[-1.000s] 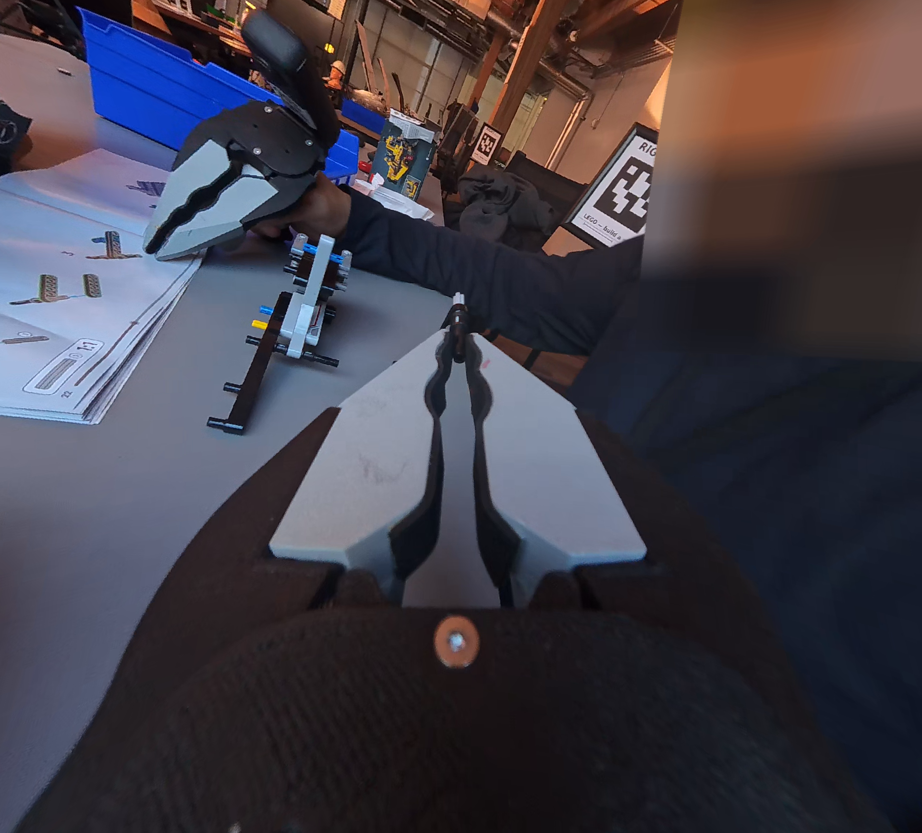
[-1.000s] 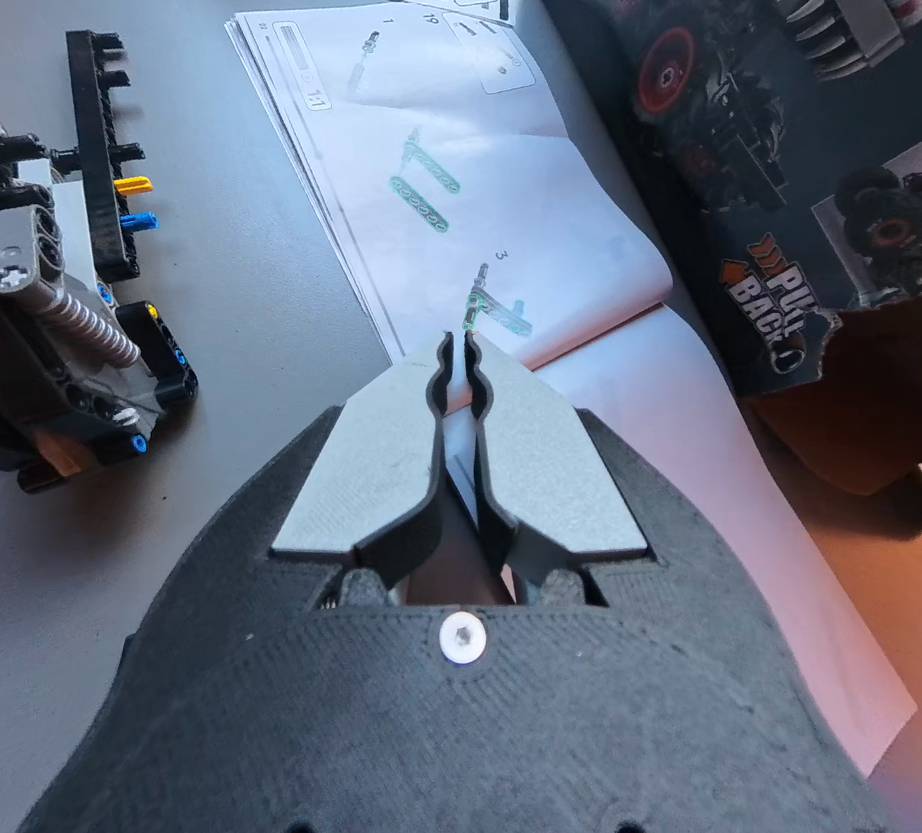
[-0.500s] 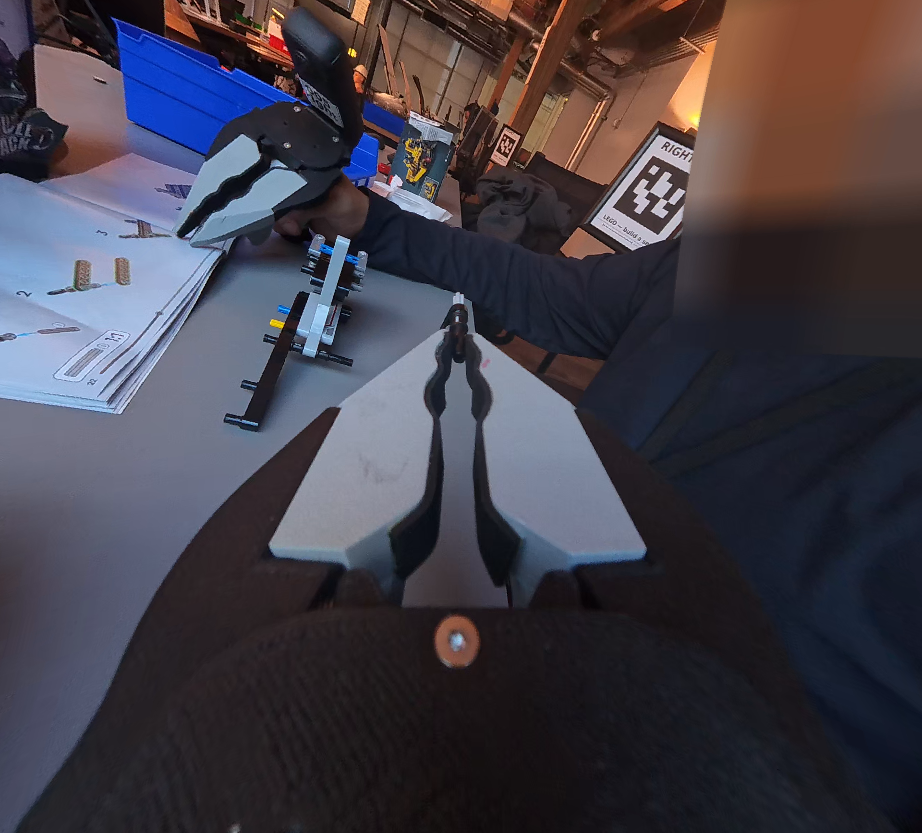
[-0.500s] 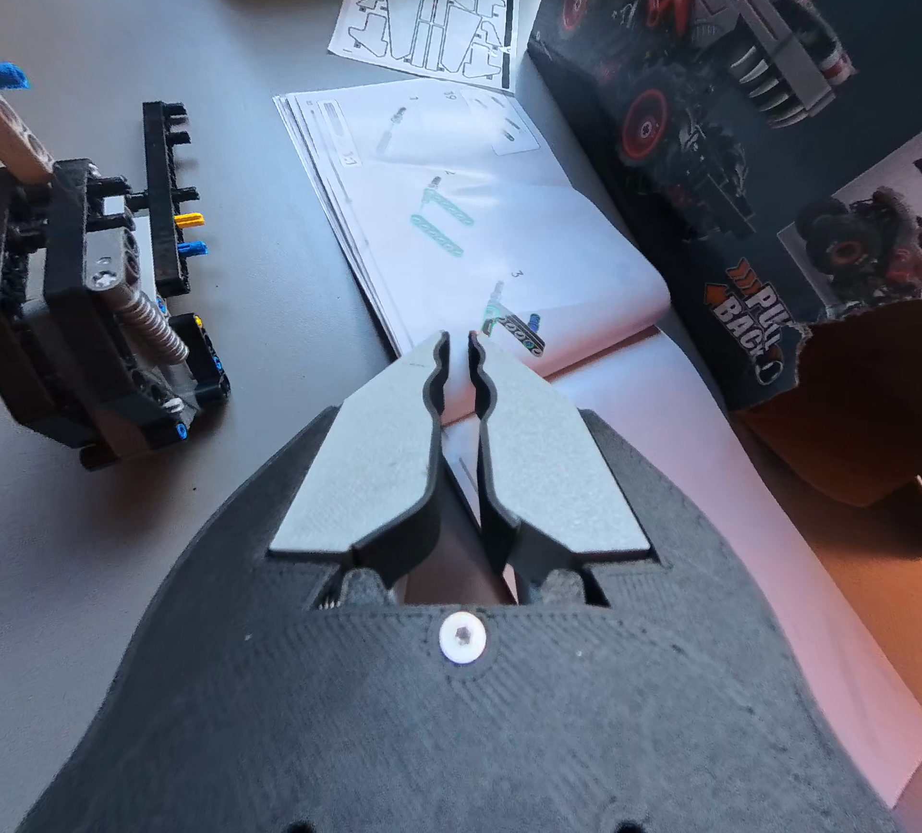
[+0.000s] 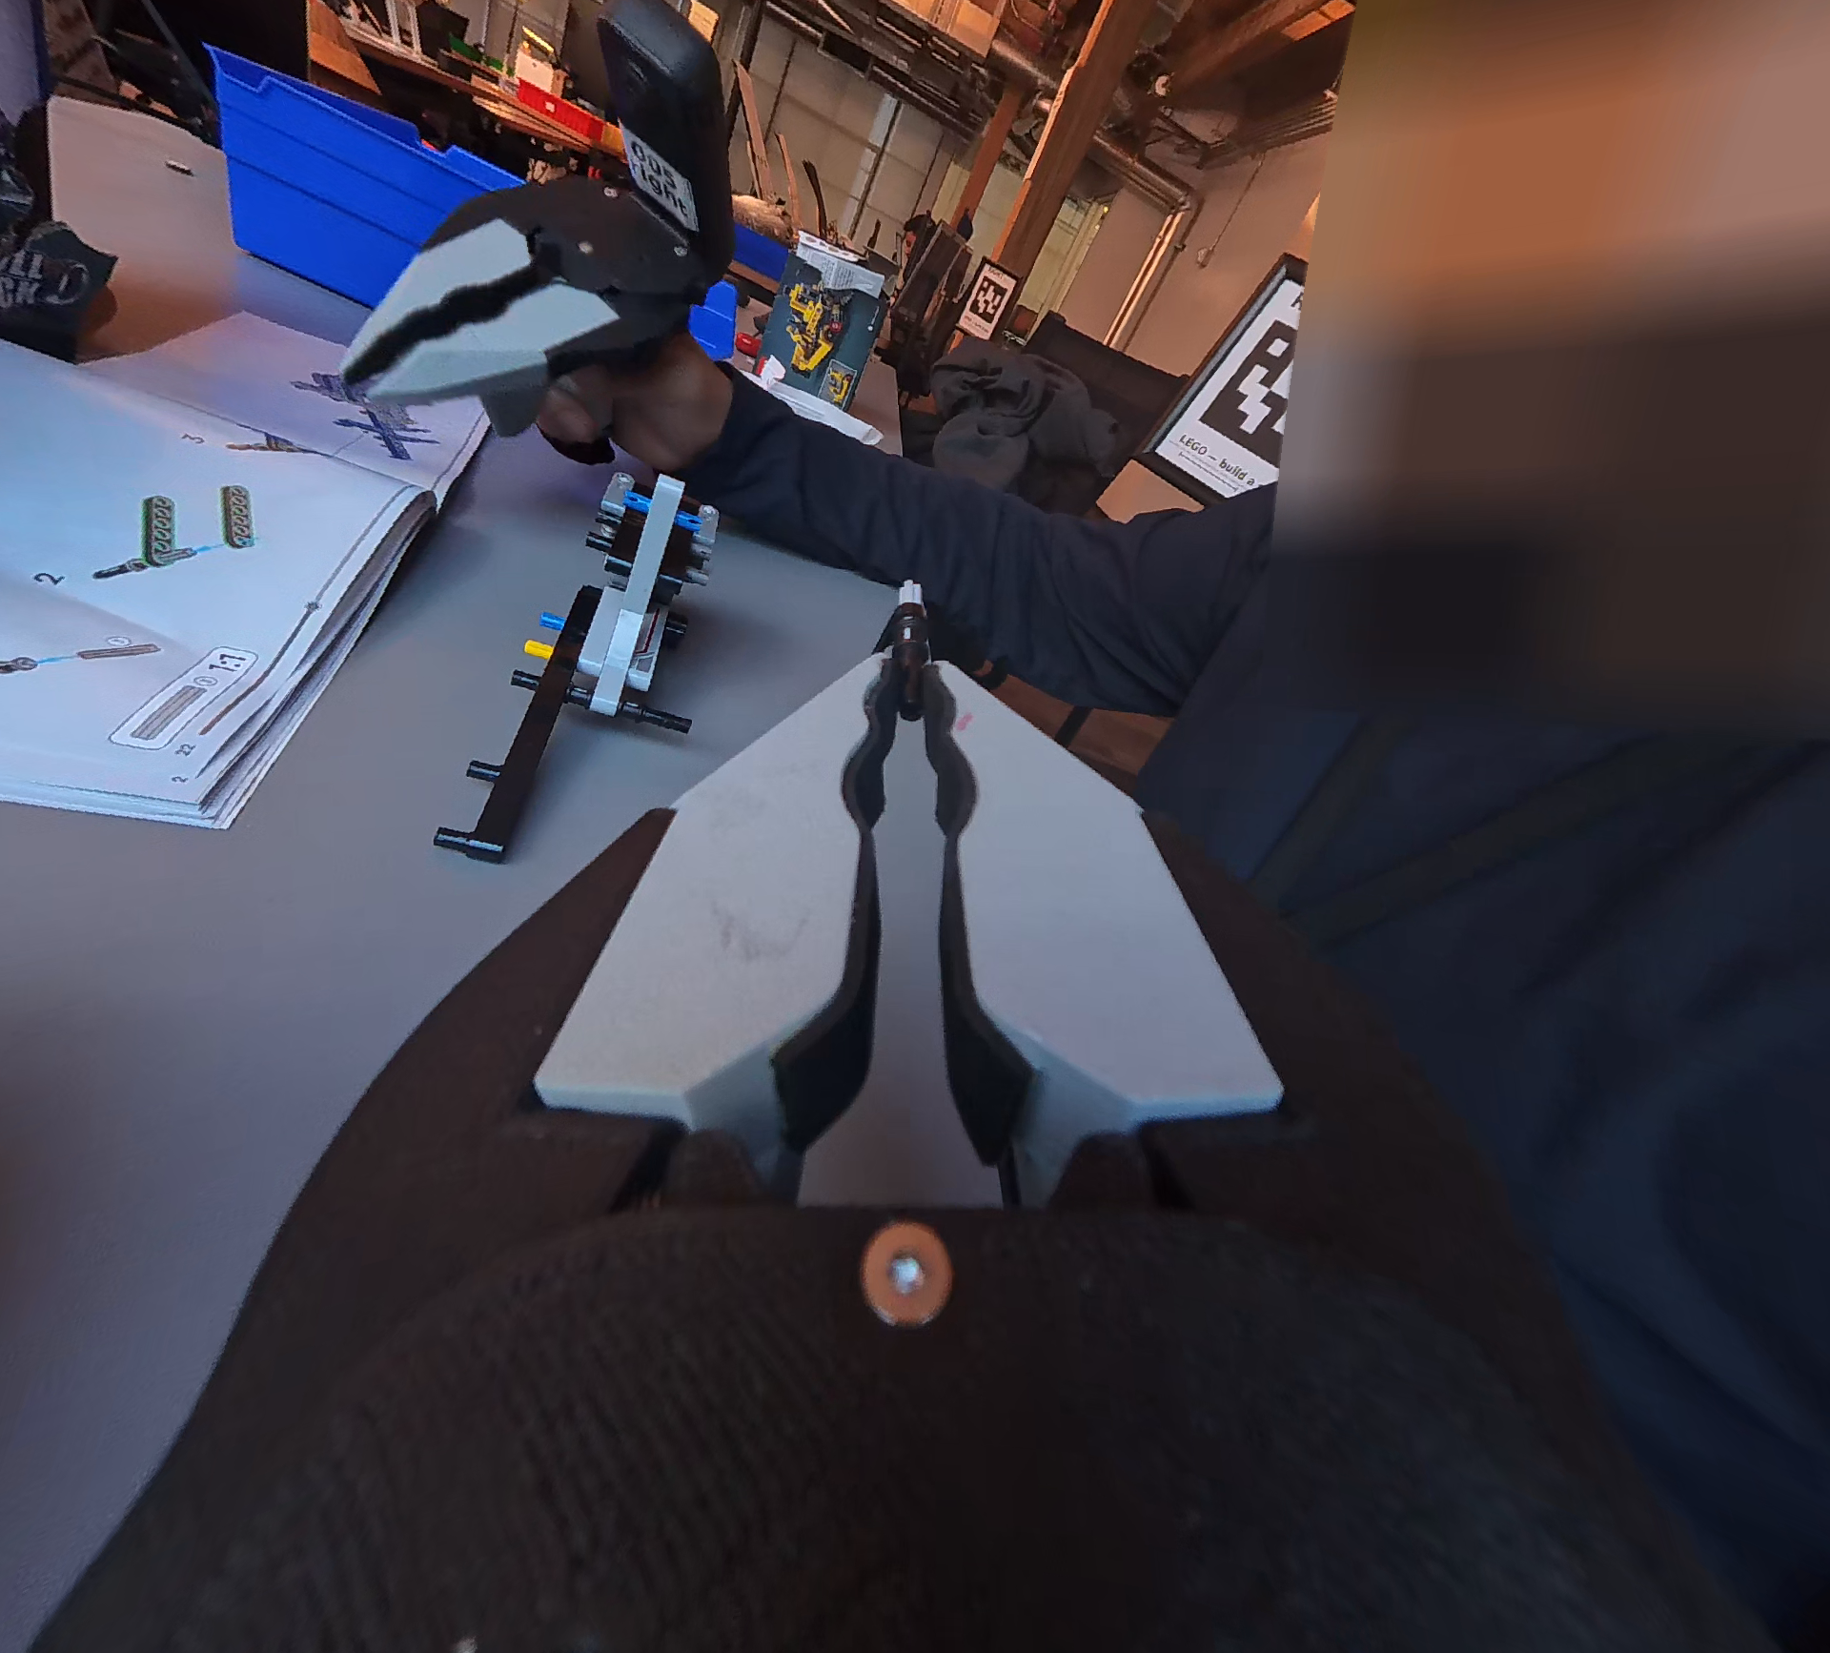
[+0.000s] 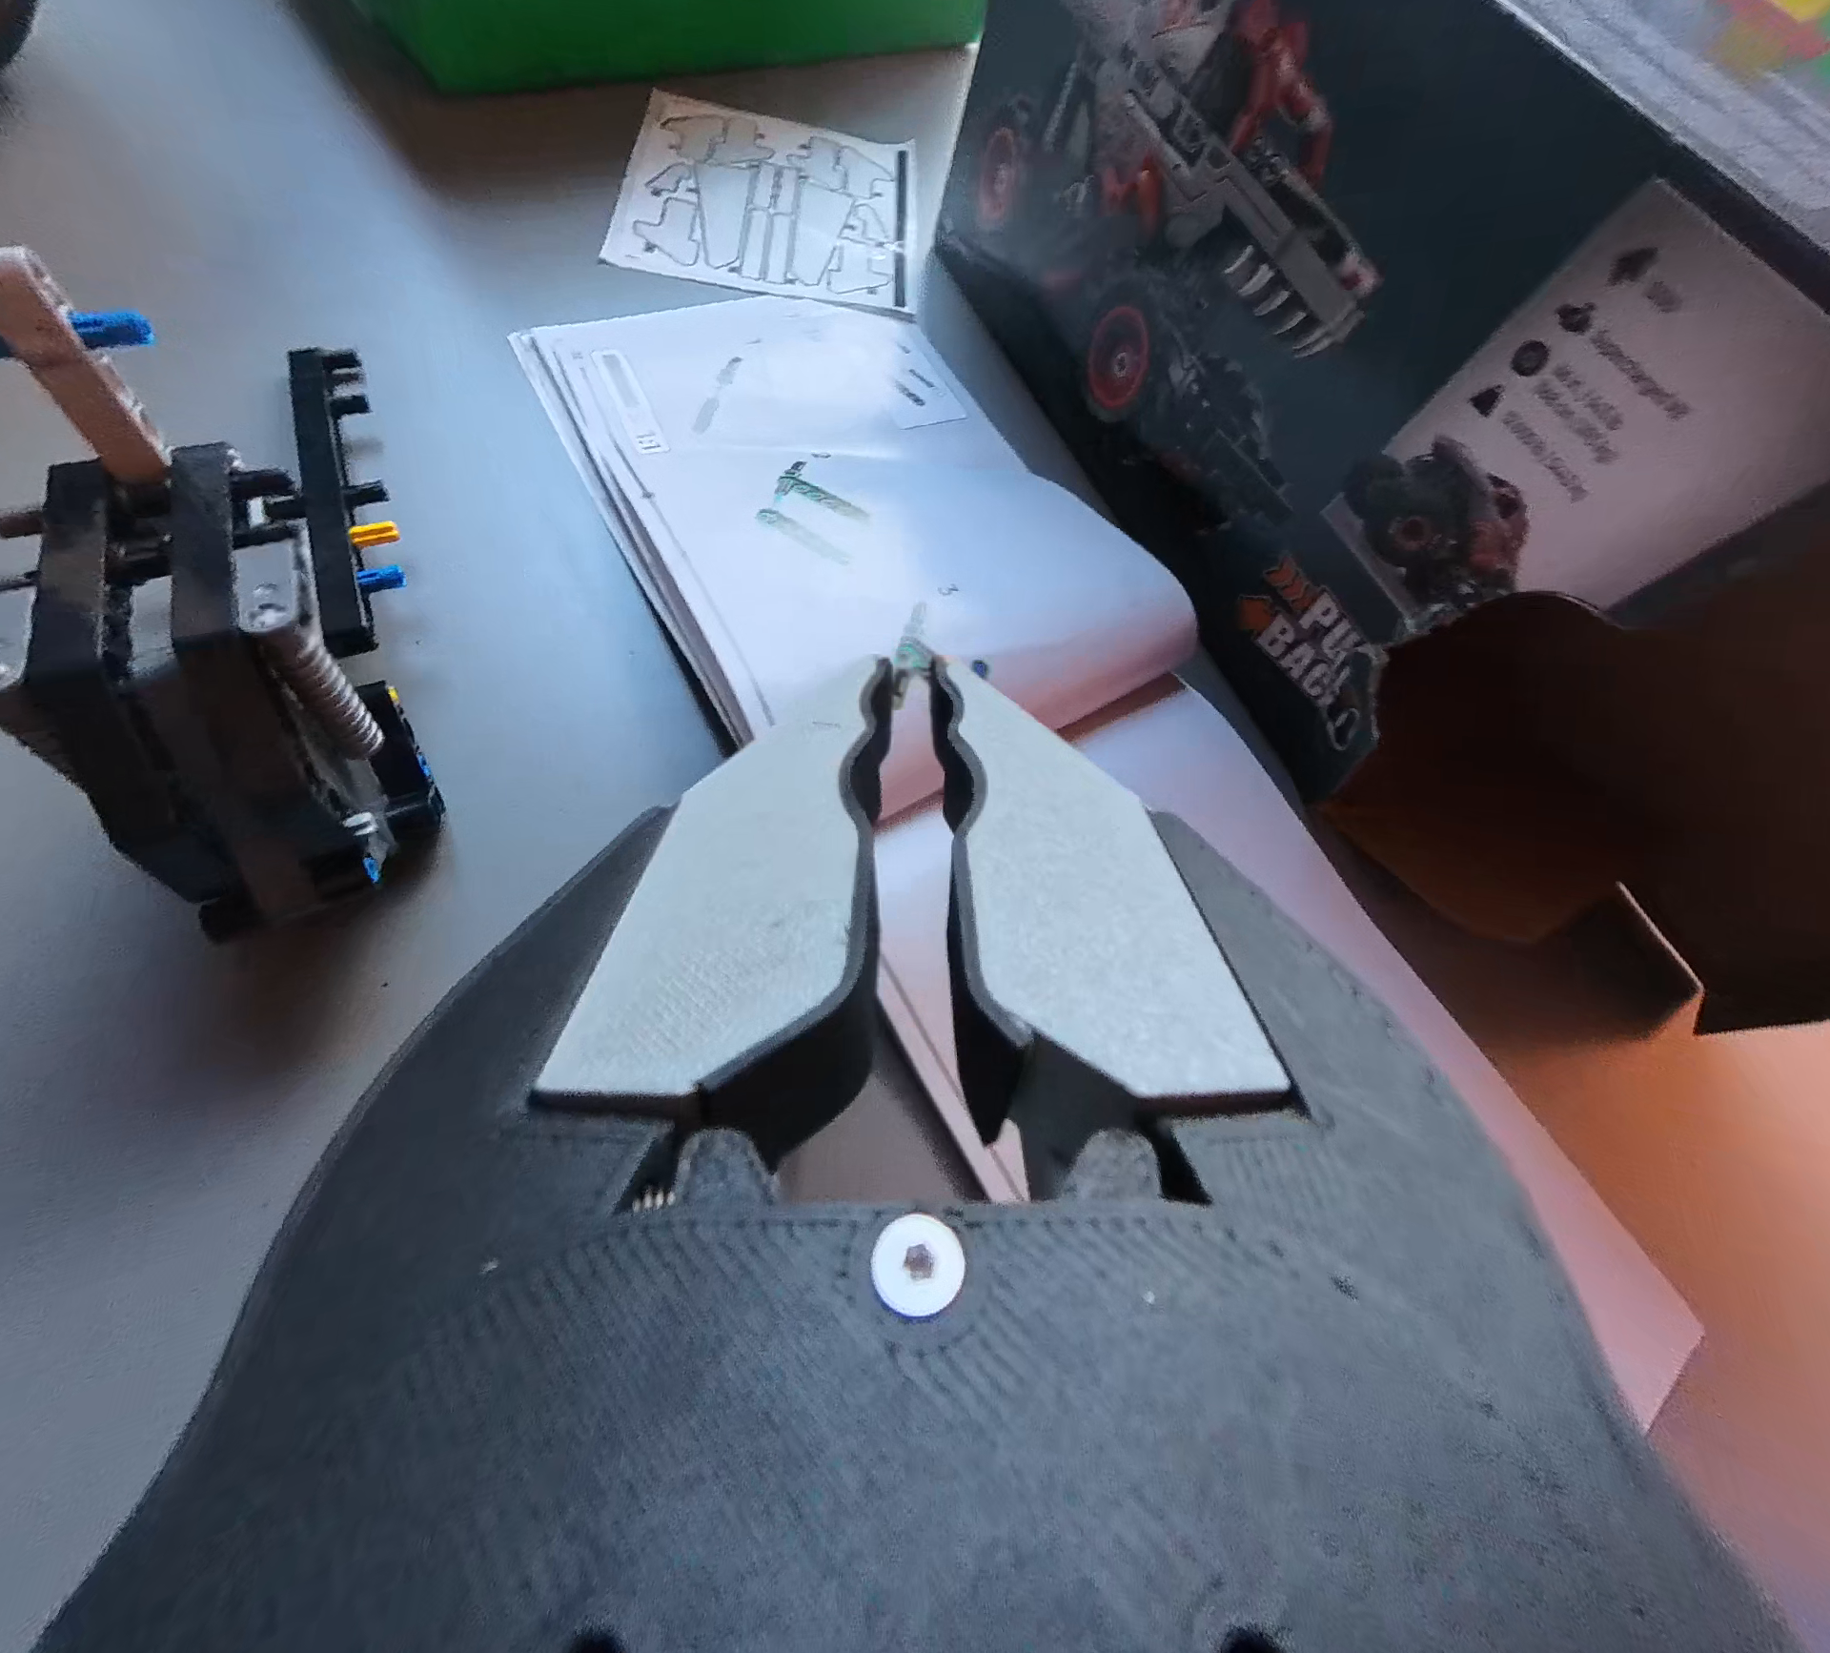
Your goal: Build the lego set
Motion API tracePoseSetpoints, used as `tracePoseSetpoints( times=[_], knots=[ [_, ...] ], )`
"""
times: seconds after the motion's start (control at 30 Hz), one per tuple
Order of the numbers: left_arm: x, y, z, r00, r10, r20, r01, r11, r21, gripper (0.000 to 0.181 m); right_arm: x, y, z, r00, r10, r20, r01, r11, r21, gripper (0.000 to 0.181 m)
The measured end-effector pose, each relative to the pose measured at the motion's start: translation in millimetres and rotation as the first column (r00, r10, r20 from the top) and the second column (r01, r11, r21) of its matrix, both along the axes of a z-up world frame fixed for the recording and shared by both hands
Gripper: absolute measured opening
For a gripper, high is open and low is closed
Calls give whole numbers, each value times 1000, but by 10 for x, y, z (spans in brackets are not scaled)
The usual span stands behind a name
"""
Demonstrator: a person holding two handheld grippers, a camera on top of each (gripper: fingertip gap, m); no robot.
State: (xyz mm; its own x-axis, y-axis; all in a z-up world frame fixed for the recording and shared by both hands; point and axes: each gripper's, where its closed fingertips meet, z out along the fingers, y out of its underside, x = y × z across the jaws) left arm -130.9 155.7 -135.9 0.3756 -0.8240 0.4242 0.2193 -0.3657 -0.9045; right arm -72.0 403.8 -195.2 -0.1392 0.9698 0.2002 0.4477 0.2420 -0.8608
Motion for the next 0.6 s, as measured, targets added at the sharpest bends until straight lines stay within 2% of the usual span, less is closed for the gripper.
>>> tracePoseSetpoints(
  times=[0.17,0.4,0.6],
  knots=[
    [-2,-1,3,1000,-3,4,3,1000,-1,3,16,127,47,998,-61,-30,61,998,-18,2],
    [-15,2,13,1000,-4,18,4,1000,-4,3,25,12,246,995,-31,-97,29,999,-21,4],
    [-13,2,13,1000,-5,17,5,1000,-4,3,24,16,259,993,-39,-109,37,999,-22,5]
  ],
)
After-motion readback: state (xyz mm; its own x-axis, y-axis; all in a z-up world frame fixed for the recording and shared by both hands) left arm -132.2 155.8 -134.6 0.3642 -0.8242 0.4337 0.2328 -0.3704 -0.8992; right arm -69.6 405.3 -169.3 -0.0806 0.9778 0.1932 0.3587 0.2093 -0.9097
